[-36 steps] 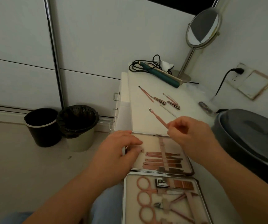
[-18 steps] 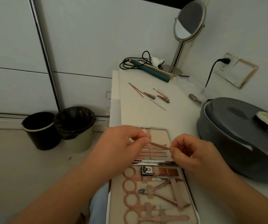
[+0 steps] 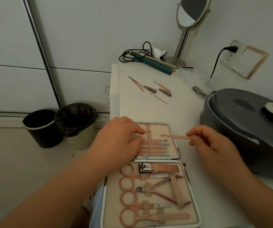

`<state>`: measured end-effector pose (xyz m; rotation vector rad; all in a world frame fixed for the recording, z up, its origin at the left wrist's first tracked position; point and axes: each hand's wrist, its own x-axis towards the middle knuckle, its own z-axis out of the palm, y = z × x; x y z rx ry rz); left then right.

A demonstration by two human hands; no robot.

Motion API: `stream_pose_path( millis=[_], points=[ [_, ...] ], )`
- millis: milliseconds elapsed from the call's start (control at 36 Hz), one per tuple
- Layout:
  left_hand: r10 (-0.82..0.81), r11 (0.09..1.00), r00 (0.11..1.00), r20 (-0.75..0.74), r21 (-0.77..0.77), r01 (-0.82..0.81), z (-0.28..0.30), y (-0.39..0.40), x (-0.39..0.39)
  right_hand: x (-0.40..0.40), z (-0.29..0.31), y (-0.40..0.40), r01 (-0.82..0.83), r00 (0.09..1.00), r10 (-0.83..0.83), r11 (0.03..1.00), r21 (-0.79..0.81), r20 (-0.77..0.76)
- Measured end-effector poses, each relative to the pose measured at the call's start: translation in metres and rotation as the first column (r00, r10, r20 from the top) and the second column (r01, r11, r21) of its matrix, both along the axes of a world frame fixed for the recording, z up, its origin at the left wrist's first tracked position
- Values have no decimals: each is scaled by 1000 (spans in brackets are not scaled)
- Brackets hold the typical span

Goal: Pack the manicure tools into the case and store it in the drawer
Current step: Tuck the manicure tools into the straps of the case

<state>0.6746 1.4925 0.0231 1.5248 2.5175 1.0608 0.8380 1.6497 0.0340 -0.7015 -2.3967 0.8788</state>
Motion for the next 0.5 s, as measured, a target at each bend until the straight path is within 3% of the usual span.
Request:
stream_pose_path(
  millis=[194,500],
  points=[
    [3,1000,999,-54,-27,-4,-7,-1,-3,-3,-2,6,44,990,-45,999,9,130],
    [4,1000,999,-38,-2,-4,-9,-1,-3,-23,2,14,-12,975,15,1000,-14,222]
  ],
)
